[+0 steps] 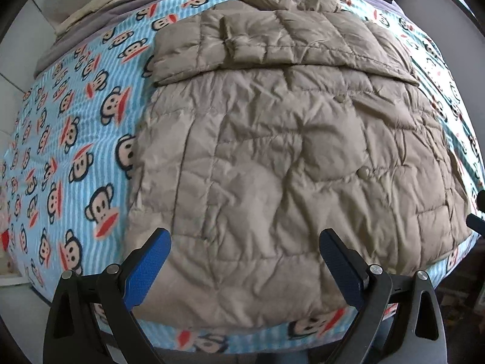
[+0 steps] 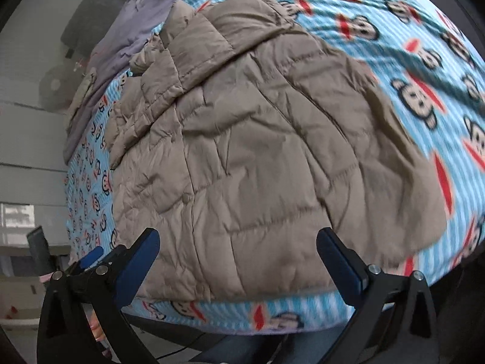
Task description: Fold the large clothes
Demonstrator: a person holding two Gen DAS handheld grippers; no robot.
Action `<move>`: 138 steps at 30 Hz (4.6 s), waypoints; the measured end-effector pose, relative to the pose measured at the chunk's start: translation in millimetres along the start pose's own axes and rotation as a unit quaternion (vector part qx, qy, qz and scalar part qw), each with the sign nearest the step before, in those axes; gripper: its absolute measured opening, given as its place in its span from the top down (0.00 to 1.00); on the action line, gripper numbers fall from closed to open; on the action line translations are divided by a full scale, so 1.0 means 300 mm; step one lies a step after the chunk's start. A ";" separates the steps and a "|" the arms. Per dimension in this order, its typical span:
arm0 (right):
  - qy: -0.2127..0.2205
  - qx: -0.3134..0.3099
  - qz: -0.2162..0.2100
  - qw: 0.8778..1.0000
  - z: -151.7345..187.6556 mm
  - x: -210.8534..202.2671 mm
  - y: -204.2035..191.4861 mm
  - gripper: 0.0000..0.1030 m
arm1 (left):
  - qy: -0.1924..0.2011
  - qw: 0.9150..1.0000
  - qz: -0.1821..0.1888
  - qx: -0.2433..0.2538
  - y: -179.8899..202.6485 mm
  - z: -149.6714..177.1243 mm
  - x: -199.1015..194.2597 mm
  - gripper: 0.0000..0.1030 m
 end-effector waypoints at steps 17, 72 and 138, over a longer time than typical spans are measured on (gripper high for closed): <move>-0.051 0.099 -0.050 0.993 -0.010 -0.069 0.235 0.00 | -0.040 0.986 0.073 -0.148 -0.056 0.235 0.027 0.04; 0.002 0.186 -0.158 0.970 -0.208 -0.035 0.228 0.92 | 0.081 0.924 0.280 -0.248 -0.293 -0.107 -0.071 0.83; 0.107 -0.118 0.084 0.984 -1.208 0.337 -0.192 0.91 | 0.126 0.983 -0.016 -0.131 -0.463 -1.136 0.431 0.43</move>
Point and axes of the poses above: each gripper's, at about its wrist camera, not at the fingertips, and x roughly the way its jaws point, y to its right, z to its underside, the point moved 6 cm from there along x, roughly the way its jaws point, and after that the axes turned 4 degrees about x, right-handed, at the moved point
